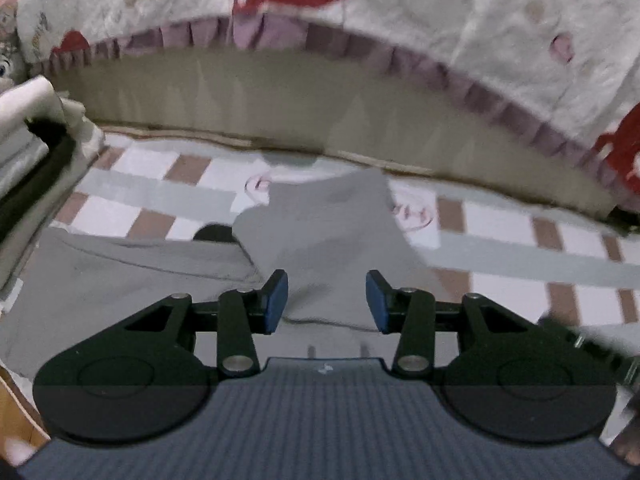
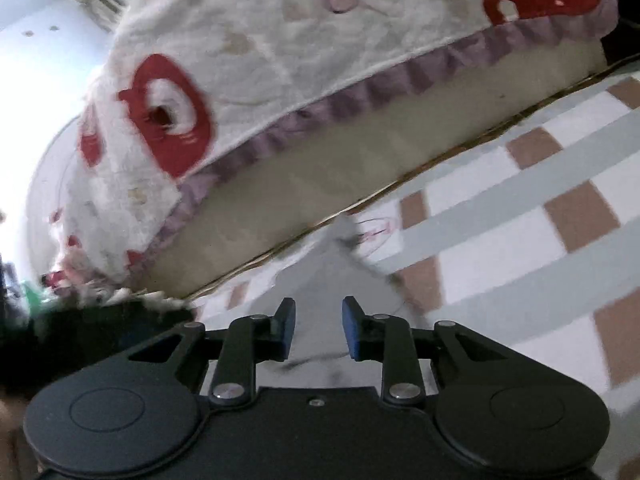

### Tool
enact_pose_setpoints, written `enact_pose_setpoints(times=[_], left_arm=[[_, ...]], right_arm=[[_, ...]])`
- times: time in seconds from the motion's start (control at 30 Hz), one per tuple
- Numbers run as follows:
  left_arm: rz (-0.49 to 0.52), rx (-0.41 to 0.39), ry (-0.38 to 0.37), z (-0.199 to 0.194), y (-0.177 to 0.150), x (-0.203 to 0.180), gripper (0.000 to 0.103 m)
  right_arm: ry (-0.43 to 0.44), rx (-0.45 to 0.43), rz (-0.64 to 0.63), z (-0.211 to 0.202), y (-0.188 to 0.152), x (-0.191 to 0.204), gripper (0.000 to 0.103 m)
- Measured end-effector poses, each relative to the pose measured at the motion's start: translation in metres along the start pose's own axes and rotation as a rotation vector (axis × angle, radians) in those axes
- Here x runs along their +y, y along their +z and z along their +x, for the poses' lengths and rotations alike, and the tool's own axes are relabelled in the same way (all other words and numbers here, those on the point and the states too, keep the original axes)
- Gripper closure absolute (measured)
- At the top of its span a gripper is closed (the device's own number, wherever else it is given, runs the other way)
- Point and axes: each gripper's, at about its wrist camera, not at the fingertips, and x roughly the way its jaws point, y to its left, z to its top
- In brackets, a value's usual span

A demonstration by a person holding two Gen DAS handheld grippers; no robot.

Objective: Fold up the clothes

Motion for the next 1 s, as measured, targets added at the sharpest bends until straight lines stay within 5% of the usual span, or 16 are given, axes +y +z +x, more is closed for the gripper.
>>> enact_pose_setpoints(times=[0.2, 0.43, 0.6, 0.73, 0.77, 0.83, 0.87, 1.0], left_arm=[[-0.102, 0.062, -0.015, 0.049, -0.008, 0.055, 0.061], [-0.173, 0.092, -0.158, 0.094, 0.005, 0.094, 0.061], [-0.107, 0.091, -0.212, 0.124, 0.023, 0.085, 0.038], [-0.046, 0.095, -0.194, 0.156, 0.034, 0.071, 0.033], [-0.035, 0.092, -0.191, 0.162, 0.035, 0.068, 0.038], [-0.046, 0.006, -0.194, 0.165, 0.033, 0.069, 0.095], [-0.058, -0.035, -0.195, 0.163, 0.032, 0.071, 0.102], [-0.094, -0.167, -0.277, 0.131, 0.017, 0.079, 0.102]], right_arm=[[0.030, 0.083, -0.049, 0.066, 0.033, 0.010, 0.071], [-0.013, 0.196, -0.167, 0.134, 0.025, 0.016, 0.070], [-0.107, 0.259, -0.321, 0.168, 0.020, 0.020, 0.069], [-0.105, 0.265, -0.331, 0.183, 0.017, 0.008, 0.069], [-0.099, 0.255, -0.337, 0.185, 0.017, 0.006, 0.069], [-0.090, 0.210, -0.345, 0.189, 0.017, -0.001, 0.068], [-0.085, 0.181, -0.344, 0.190, 0.016, -0.006, 0.067], [-0.085, 0.144, -0.222, 0.195, 0.024, -0.024, 0.064]])
